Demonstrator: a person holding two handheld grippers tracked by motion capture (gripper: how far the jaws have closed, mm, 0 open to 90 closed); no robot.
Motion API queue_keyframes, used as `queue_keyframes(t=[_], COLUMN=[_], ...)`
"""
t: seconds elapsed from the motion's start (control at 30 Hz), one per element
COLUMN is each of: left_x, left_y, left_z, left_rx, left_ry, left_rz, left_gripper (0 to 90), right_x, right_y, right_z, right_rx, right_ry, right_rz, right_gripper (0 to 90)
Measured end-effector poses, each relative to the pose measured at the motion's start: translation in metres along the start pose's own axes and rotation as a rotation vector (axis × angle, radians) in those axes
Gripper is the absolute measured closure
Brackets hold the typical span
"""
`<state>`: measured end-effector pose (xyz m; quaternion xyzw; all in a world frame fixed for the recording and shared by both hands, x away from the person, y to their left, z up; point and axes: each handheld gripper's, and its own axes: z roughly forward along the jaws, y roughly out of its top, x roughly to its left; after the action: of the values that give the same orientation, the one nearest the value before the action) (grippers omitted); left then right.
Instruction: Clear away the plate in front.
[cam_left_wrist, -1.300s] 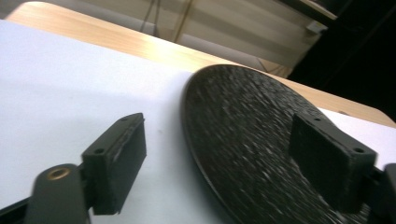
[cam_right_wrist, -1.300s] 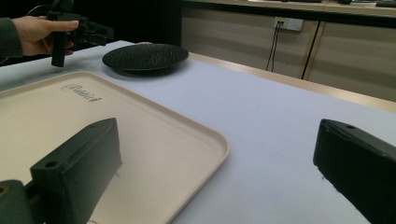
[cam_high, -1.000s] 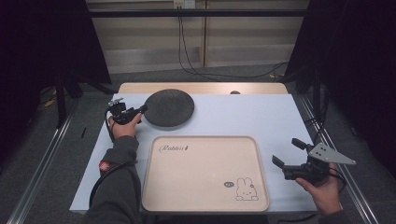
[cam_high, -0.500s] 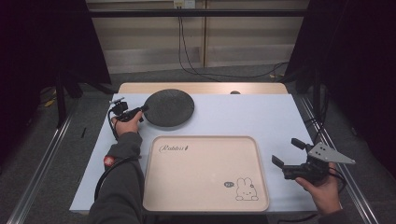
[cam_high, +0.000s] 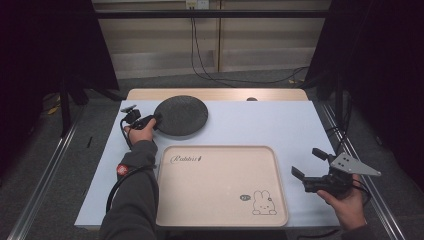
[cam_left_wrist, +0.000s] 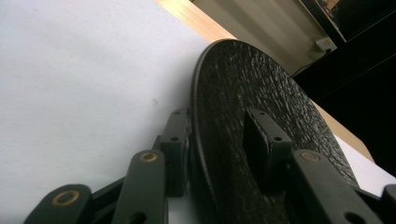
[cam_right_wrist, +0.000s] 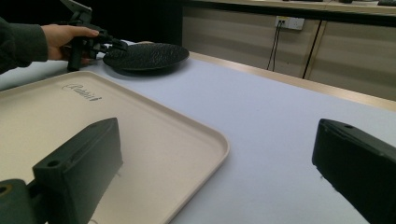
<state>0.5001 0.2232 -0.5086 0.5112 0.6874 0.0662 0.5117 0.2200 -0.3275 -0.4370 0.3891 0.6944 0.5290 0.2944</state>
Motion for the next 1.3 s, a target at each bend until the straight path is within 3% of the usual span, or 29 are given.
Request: queue_keyframes(t=[0.03, 0.1, 0.2, 0.33, 0.5, 0.53, 0.6, 0.73, 0.87, 0.93, 1.07, 1.2, 1.27, 1.3], left_x=[0.0, 0.001, 0.004, 0.001, 0.001, -0.001, 0.0, -0.003, -0.007, -0.01, -0.019, -0.025, -0.031, -0.034], left_y=[0.0, -0.001, -0.002, -0.002, -0.003, -0.004, -0.004, -0.003, -0.001, 0.001, 0.005, 0.008, 0.011, 0.012], left_z=[0.0, 0.001, 0.001, 0.002, 0.002, 0.002, 0.001, -0.002, -0.005, -0.007, -0.01, -0.01, -0.012, -0.011], left_rx=[-0.004, -0.016, -0.017, -0.025, -0.026, -0.04, -0.027, -0.002, -0.027, -0.012, -0.062, -0.085, -0.077, -0.088], left_ry=[0.005, 0.001, -0.01, 0.021, 0.021, 0.036, 0.029, 0.024, 0.002, -0.003, -0.047, -0.071, -0.065, -0.067], left_rz=[-0.003, -0.053, -0.075, -0.069, -0.094, -0.115, -0.122, -0.178, -0.185, -0.154, -0.17, -0.148, -0.102, -0.1], left_gripper=[62.3, 65.5, 68.5, 72.9, 74.5, 74.7, 75.3, 77.2, 79.4, 80.6, 84.8, 86.6, 86.8, 86.9], right_x=[0.0, 0.0, 0.0, 0.0, 0.0, 0.0, -0.001, -0.001, -0.003, -0.002, -0.003, -0.003, -0.003, -0.003], right_y=[0.0, 0.0, -0.001, 0.0, 0.0, 0.0, 0.0, 0.0, 0.001, 0.002, 0.002, 0.002, 0.002, 0.002], right_z=[0.0, 0.0, 0.001, 0.001, 0.0, 0.001, 0.001, 0.001, 0.0, -0.001, -0.002, -0.002, -0.002, -0.002], right_rx=[-0.001, 0.001, 0.0, 0.004, 0.001, 0.001, 0.007, 0.003, -0.007, -0.01, -0.011, -0.007, -0.016, -0.019], right_ry=[-0.002, 0.003, 0.009, 0.005, 0.008, 0.01, 0.007, 0.004, 0.0, 0.0, 0.0, 0.006, 0.004, 0.003], right_rz=[0.0, 0.001, -0.002, -0.006, -0.005, -0.001, -0.003, 0.004, 0.009, 0.021, 0.015, 0.014, 0.017, 0.016], right_gripper=[1.1, 1.1, 1.1, 1.5, 1.5, 1.5, 1.6, 1.6, 1.6, 1.6, 1.6, 1.6, 1.6, 1.7])
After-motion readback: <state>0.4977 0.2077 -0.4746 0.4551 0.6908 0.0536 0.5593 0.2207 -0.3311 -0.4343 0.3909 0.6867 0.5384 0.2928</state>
